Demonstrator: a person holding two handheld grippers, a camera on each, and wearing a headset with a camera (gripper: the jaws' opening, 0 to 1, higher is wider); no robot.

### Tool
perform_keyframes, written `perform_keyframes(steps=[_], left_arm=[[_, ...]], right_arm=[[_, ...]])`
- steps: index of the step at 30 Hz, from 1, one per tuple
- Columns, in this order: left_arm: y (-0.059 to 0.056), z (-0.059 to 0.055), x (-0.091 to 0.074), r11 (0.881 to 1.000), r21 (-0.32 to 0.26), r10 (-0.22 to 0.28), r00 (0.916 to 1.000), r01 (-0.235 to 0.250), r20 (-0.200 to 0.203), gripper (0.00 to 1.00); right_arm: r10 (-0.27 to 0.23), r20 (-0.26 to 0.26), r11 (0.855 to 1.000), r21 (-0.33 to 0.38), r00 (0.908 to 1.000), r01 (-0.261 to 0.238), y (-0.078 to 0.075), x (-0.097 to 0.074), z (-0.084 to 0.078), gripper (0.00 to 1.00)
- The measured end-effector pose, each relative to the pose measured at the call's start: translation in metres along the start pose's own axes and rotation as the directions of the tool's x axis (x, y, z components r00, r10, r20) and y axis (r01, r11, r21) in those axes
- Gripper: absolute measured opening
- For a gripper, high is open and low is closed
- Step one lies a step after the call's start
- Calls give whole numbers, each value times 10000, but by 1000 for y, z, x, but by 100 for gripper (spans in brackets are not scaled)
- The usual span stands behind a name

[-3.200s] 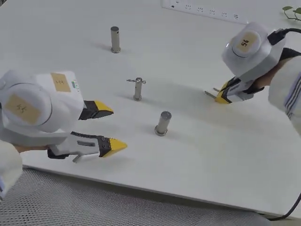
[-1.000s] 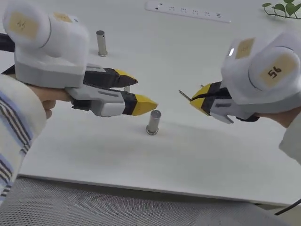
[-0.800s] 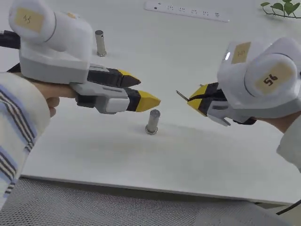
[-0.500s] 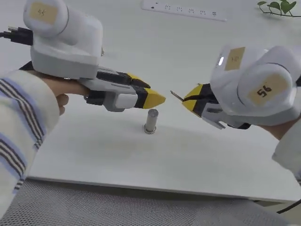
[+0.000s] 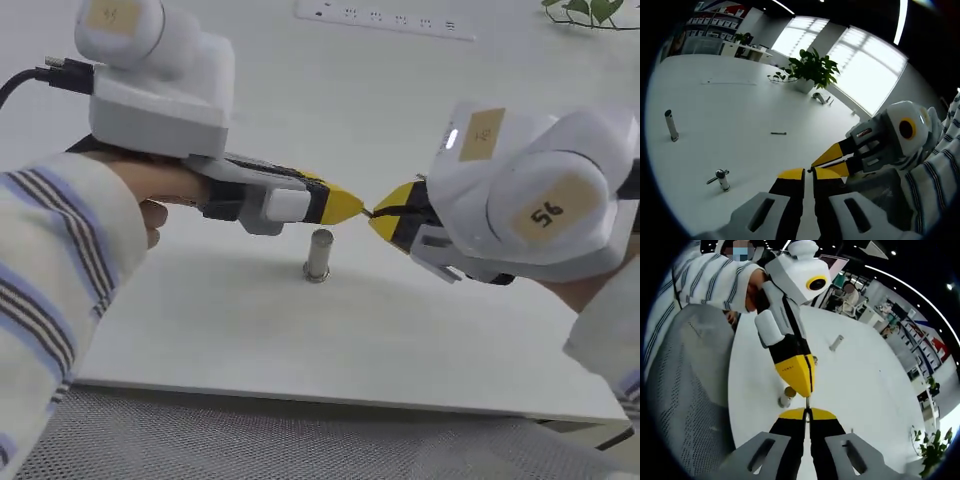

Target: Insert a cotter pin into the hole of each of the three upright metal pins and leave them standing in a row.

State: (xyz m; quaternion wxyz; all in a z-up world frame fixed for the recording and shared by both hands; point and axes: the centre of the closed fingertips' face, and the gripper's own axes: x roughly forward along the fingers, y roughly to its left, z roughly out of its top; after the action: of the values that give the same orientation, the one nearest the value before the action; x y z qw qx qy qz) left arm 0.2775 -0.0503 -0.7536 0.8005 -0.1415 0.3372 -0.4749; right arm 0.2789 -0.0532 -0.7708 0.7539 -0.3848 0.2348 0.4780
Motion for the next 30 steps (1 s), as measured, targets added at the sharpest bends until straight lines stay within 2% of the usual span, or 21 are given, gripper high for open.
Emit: perform_keyframes(steps=[5, 8, 13, 16, 25, 30], left_arm=[[2, -1, 0, 9999, -115, -71, 9999, 70, -100, 2], [7, -1, -1, 9994, -324, -126, 9998, 121, -154, 2], [10, -3, -3, 9975, -669, -245, 9993, 226, -279, 1], [7, -6, -3, 9954, -913, -310, 9988, 274, -375, 1], [8, -9, -5, 9926, -1179, -365, 9972, 287, -651, 1], [6, -10, -7, 9945, -1004, -377, 9966, 302, -731, 0]], right_arm=[[-2, 9, 9999, -113, 10000, 2, 1, 0, 1, 2], [-16, -5, 9998, -206, 10000, 16, 2, 0, 0, 2], [8, -3, 9994, -350, 10000, -8, 3, 0, 1, 2], [44, 22, 9992, -402, 10000, -43, 5, 0, 1, 2], [246, 72, 9978, -615, 9997, -241, 9, -1, 3, 2], [338, 138, 9969, -722, 9993, -327, 10, -2, 3, 3]])
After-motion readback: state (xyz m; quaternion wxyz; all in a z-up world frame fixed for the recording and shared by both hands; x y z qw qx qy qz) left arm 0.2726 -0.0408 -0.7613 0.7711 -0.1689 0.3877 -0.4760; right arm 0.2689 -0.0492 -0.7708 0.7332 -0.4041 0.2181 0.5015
